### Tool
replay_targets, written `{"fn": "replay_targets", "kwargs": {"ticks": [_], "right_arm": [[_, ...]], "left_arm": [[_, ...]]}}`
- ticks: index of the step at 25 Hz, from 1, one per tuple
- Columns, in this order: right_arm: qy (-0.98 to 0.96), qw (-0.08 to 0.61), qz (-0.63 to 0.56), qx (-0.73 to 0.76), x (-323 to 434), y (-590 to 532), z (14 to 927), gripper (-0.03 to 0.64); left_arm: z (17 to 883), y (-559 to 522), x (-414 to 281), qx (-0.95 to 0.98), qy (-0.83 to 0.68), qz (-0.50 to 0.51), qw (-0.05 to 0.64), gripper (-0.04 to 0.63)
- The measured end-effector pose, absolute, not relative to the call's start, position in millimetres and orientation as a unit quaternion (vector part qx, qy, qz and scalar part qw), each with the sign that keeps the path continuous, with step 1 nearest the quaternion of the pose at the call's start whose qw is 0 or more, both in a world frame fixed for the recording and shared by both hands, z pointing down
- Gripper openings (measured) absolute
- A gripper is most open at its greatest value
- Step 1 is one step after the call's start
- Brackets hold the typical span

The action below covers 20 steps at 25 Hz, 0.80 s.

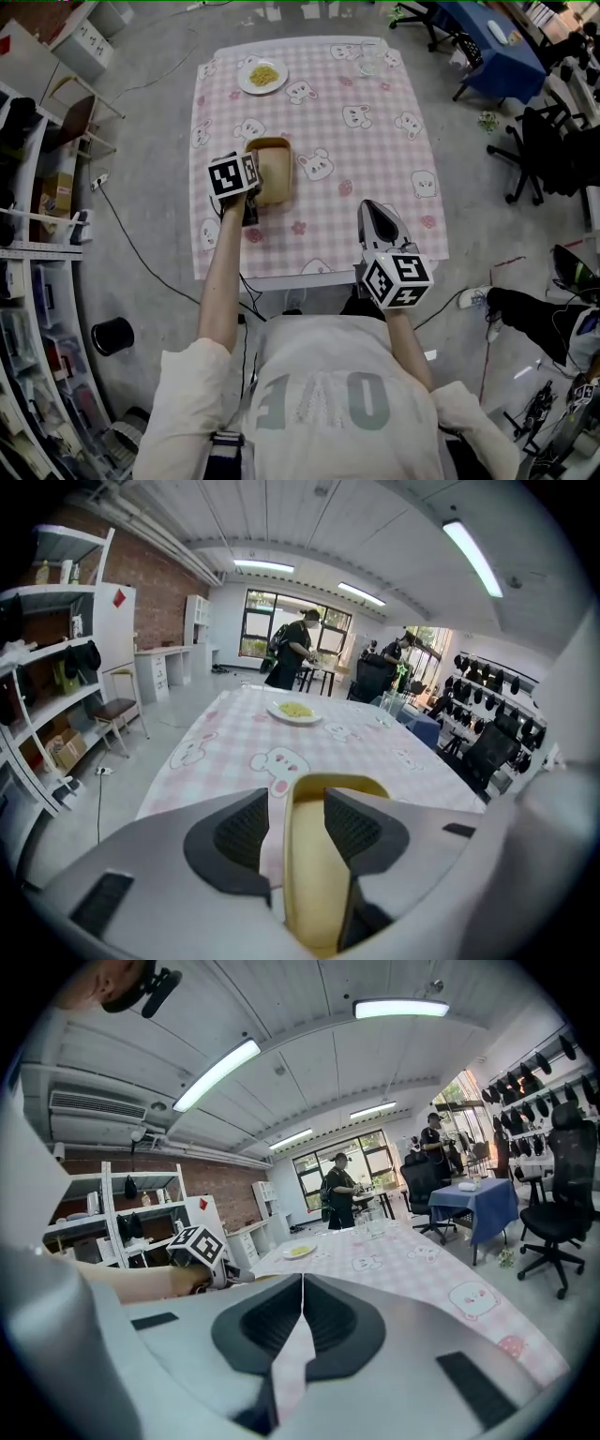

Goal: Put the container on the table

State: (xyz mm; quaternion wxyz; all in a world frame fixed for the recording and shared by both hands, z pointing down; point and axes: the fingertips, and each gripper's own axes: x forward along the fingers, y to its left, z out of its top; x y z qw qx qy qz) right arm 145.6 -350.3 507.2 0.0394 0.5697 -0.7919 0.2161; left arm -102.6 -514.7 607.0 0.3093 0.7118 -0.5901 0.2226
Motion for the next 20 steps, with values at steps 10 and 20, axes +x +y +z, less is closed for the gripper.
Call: {"fn": "replay_targets", "kwargs": {"ticks": [10,20], "right_arm": [[-0.829,0.031,0.163,0.535,105.6,-376.6,470.1,0.029],[-0.846,0.032,0.128,0.517,79.6,-375.6,457.7,0.029]], "left_arm": [[419.1,-513.2,-91.4,0.779,-0.610,0.087,0.116,0.166],[347.1,-405.1,-78.5,0.785,-0.616,-0.032,-0.056,0.038]]}}
